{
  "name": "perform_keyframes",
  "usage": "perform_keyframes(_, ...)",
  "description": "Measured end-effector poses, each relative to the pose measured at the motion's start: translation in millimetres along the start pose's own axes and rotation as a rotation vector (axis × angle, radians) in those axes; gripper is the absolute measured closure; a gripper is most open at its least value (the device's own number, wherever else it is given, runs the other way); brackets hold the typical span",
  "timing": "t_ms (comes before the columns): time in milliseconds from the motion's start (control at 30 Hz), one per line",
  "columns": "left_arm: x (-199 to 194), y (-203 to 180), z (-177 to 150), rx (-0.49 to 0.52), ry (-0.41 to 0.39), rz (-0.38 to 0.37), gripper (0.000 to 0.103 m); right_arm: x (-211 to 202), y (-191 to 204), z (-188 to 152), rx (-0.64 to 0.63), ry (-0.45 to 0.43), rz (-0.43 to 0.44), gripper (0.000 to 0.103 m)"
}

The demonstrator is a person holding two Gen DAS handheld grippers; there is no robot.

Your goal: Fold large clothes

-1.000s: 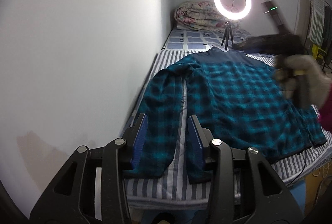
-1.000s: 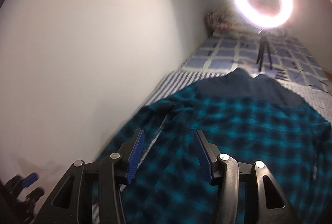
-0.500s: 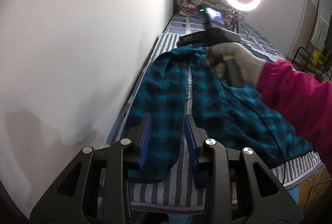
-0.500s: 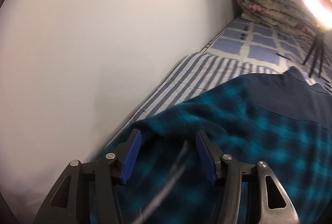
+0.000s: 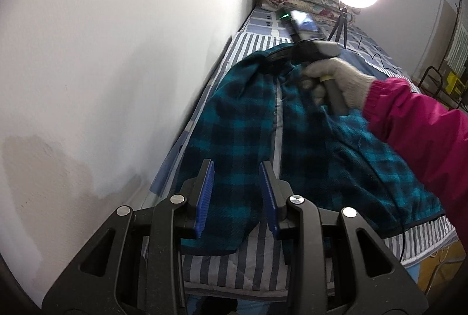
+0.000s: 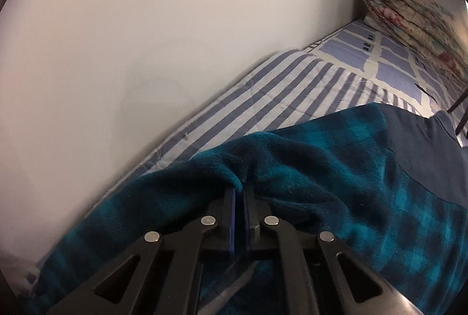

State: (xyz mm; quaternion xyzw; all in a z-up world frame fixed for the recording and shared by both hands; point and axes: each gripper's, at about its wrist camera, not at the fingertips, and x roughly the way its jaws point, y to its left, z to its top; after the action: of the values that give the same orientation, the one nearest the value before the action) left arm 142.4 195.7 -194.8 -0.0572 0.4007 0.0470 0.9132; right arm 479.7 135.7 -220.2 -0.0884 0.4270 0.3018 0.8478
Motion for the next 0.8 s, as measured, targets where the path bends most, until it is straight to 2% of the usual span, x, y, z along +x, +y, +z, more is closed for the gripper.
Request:
perform_keyframes(133,1,2,0,-0.015,0.001,-0.013,0.070,-29,-20,-18,-0.029,-0.032,-0.002,0.103)
perform_keyframes(233,1,3,0,-0.032,0.014,-0.046,0.070,-41,-47,-38,0.003,-0.020,-0.033,0.103)
perform_keyframes(367,7,5,-1,-0.052,0.032,-0.067,0.070,-43,-79,-62,0.068,0.010,-0.059,0.103)
perform_keyframes(533,23,18,-2,-0.114,0.078,-0.087,0.070,-37,-89,-79,0.067,0.034,-0.092,0.103)
perform_keyframes(633,38,16,-1,-0.073,0.105,-0.054,0.070,-34,-91,-82,0.065,0.039,-0.102,0.103)
perform_keyframes(700,50,13,-1,-0.040,0.129,-0.037,0.065,-35,-91,-82,0.066,0.039,-0.102,0.103)
perform_keyframes(767,57,6,-1,-0.010,0.136,-0.021,0.047,-35,-94,-80,0.064,0.042,-0.106,0.103)
perform_keyframes(800,63,2,2,0.020,0.133,-0.004,0.045,-38,-94,-84,0.067,0.040,-0.105,0.103)
